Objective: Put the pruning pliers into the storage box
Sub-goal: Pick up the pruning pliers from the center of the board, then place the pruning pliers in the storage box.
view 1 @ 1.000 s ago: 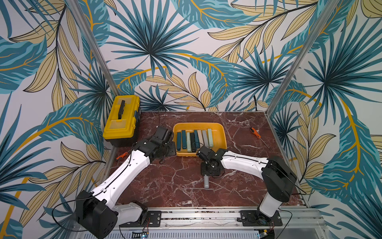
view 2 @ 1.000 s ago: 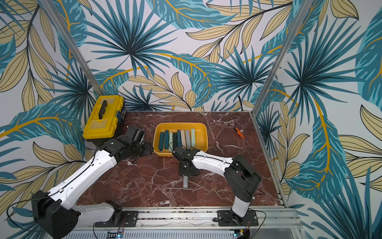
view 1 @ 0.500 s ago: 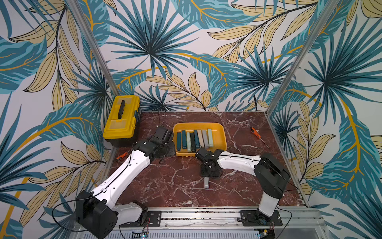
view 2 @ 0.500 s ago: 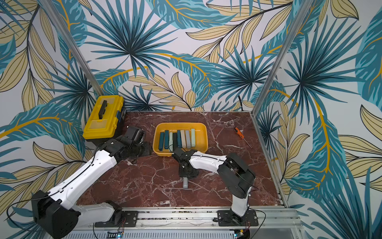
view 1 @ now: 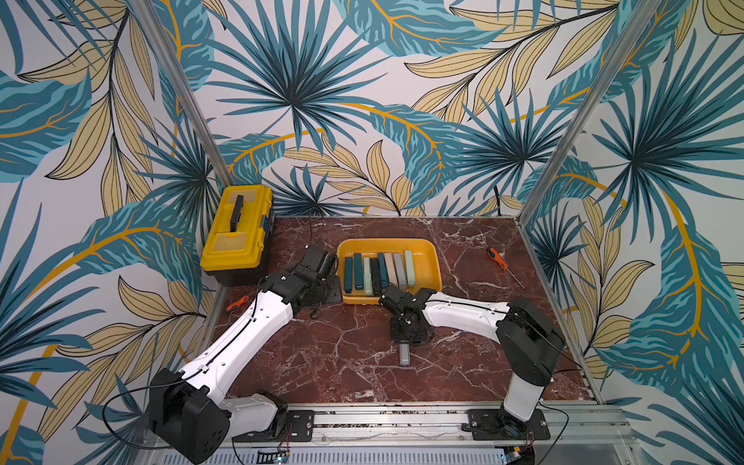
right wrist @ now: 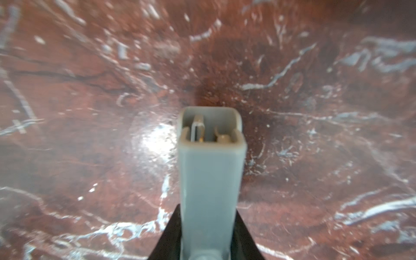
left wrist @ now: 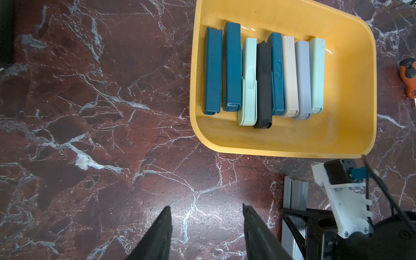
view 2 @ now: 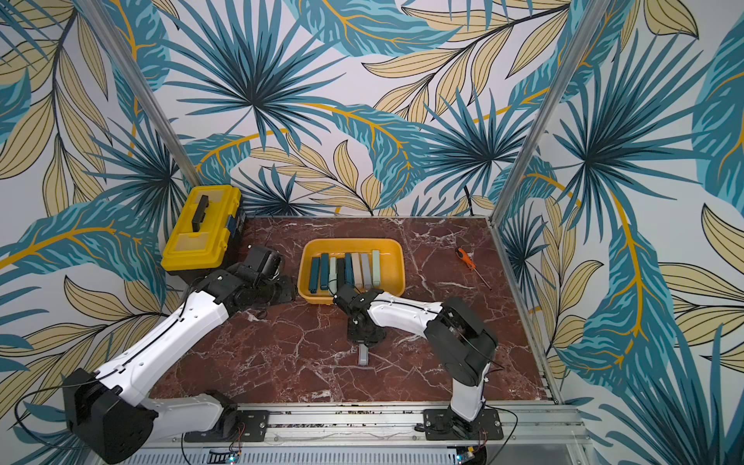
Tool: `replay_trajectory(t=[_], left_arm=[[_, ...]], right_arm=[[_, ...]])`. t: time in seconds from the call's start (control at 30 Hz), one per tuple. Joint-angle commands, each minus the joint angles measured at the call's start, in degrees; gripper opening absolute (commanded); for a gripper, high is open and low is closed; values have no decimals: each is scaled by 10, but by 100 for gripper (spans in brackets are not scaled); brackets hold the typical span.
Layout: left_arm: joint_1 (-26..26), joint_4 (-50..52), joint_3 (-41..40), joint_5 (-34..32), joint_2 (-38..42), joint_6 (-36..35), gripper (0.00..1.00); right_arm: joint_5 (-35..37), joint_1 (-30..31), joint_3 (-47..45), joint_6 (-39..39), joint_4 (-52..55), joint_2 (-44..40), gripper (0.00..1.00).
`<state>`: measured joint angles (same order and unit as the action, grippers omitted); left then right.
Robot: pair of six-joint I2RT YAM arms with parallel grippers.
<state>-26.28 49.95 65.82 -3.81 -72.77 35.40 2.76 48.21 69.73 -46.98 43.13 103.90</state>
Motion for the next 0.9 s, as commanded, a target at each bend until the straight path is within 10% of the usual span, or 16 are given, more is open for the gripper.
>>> replay_trajectory(t=[0.0,0.87], left_arm=[[3,-2,0,-1,-6,3,53],[2,-1,57,19,-78,8,53]], right_arm=[[35,3,53,35,63,-42,28],[85,-176,352,257,97,43,29]])
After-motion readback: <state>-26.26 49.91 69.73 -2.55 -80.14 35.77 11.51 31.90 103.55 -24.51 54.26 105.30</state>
